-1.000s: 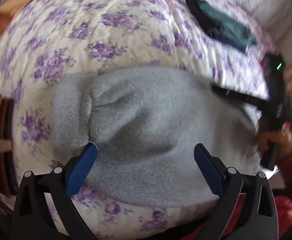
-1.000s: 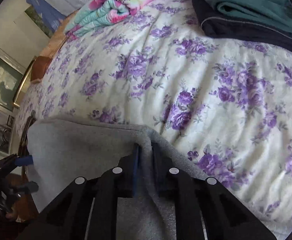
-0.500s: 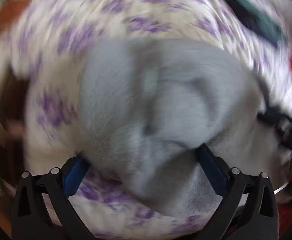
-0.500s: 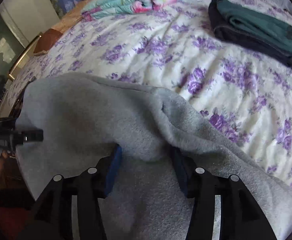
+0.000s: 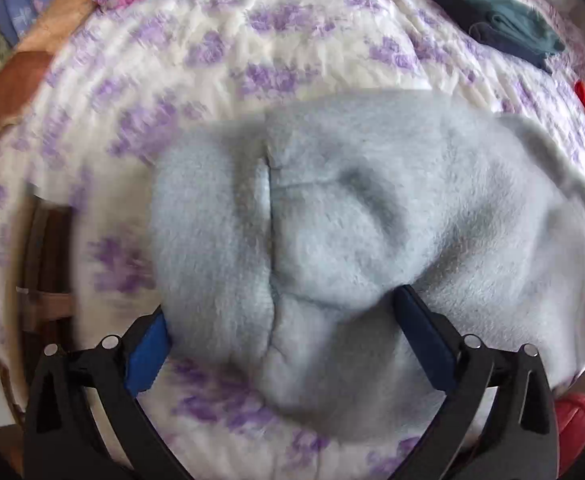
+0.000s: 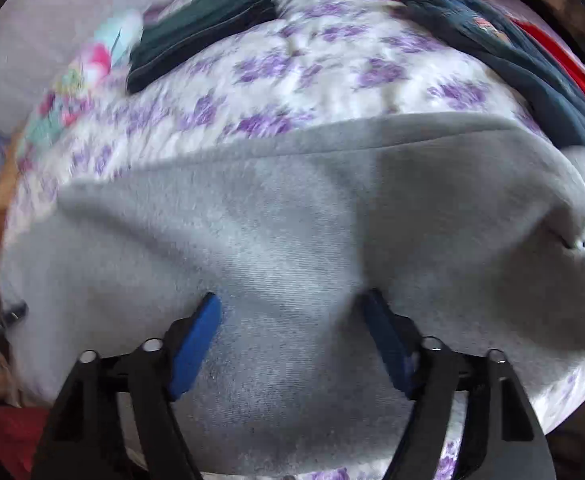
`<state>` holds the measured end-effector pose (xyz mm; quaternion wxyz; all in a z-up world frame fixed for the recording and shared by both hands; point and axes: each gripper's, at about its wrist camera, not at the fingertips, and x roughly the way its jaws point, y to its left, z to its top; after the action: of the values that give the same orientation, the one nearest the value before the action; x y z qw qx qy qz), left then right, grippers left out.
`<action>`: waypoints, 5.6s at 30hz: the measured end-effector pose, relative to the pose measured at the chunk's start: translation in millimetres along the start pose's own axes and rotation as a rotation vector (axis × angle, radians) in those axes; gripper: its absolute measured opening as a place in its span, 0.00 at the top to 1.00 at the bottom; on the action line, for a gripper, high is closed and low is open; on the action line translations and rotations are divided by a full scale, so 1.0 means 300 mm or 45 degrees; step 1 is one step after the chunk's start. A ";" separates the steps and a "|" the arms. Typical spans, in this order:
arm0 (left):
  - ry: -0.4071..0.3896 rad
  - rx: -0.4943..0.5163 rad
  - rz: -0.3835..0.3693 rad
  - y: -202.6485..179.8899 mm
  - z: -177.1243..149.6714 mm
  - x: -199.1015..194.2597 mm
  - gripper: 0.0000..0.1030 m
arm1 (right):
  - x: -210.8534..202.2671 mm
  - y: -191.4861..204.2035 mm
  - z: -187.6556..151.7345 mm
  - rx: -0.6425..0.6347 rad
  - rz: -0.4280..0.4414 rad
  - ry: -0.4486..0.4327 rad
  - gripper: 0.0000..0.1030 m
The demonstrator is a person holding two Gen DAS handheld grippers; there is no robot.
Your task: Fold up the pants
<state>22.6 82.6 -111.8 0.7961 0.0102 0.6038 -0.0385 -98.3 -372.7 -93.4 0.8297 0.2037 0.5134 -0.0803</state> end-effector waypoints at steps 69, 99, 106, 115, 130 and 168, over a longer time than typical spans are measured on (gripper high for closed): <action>-0.168 -0.510 -0.196 0.243 -0.083 -0.108 0.05 | -0.093 0.523 -0.015 -0.712 0.308 -0.142 0.80; -0.127 -0.531 -0.268 0.273 -0.167 -0.115 0.05 | 0.123 0.425 -0.029 -0.540 0.112 0.023 0.43; -0.079 -0.561 -0.364 0.270 -0.193 -0.111 0.05 | -0.076 0.467 -0.014 -0.600 0.207 -0.148 0.38; -0.032 -0.606 -0.433 0.261 -0.200 -0.058 0.05 | 0.149 0.531 -0.108 -0.812 0.019 0.059 0.05; -0.064 -0.596 -0.503 0.199 -0.093 0.021 0.04 | 0.209 0.486 0.015 -0.580 -0.040 0.085 0.03; -0.633 0.276 -0.223 -0.582 -0.037 -0.562 0.68 | 0.049 -0.027 0.261 -0.307 0.214 -0.051 0.03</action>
<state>-46.2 -82.7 52.6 0.9077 0.0332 0.3809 -0.1727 -30.1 -411.7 -77.8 0.8620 0.1431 0.4839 0.0478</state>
